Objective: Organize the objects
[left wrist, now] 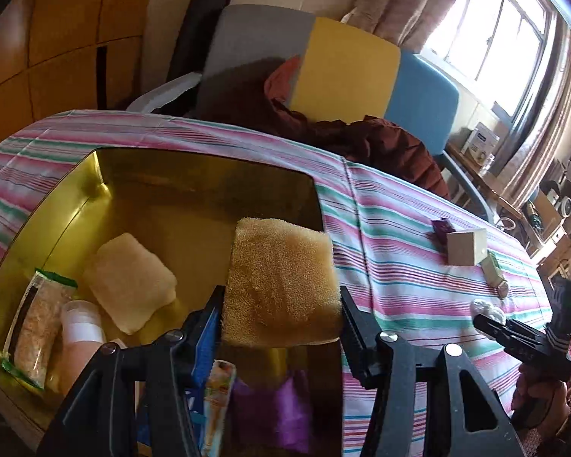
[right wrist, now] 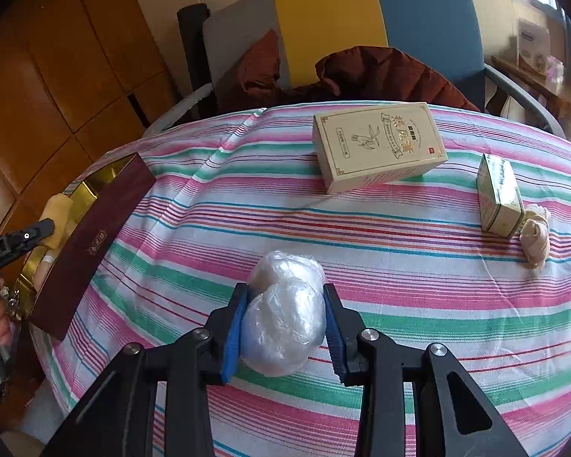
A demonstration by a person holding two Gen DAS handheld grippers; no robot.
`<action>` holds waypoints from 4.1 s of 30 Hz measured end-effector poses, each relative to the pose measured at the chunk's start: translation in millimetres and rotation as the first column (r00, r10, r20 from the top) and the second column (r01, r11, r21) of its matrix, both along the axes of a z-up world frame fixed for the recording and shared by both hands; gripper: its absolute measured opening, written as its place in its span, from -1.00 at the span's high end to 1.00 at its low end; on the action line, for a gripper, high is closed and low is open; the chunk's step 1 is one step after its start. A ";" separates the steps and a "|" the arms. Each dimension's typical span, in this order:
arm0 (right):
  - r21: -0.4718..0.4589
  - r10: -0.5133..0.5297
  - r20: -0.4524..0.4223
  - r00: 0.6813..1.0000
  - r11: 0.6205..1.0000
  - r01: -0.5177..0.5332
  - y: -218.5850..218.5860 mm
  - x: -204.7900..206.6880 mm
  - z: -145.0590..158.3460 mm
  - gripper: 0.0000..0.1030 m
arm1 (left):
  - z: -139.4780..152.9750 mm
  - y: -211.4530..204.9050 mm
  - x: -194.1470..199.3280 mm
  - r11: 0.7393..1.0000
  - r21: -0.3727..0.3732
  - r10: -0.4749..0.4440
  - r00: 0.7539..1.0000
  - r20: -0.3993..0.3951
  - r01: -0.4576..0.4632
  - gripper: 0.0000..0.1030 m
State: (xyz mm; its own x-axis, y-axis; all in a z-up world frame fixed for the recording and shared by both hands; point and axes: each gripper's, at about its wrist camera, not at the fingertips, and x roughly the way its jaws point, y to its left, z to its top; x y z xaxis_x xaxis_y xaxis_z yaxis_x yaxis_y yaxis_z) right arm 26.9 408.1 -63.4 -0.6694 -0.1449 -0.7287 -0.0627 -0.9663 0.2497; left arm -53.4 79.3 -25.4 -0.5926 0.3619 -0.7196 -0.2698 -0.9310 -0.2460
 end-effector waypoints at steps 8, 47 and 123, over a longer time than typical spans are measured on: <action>0.002 0.033 -0.014 0.999 0.999 -0.033 -12.0 1.4 1.2 0.26 | -28.3 -14.7 -20.0 0.996 -0.060 0.073 0.991 0.109 -0.067 -0.17; 0.102 0.283 -0.066 0.957 0.956 -0.276 -210.3 -124.4 76.1 0.21 | 2.2 -57.4 71.6 0.994 0.102 -0.034 0.993 -0.116 0.046 -0.37; -0.442 -0.435 0.264 0.861 0.739 0.509 83.3 -91.2 1.1 -0.08 | 6.8 32.7 128.1 0.950 -0.056 -0.312 0.941 -0.132 0.307 -0.37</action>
State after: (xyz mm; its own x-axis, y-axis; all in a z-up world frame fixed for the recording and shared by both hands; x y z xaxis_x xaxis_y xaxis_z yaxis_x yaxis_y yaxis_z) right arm -64.4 491.4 -62.3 -0.6483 -0.1906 -0.7372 -0.5462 -0.5581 0.6246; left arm 74.6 112.0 -18.6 -0.5494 0.5200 -0.6540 -0.5752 -0.8031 -0.1554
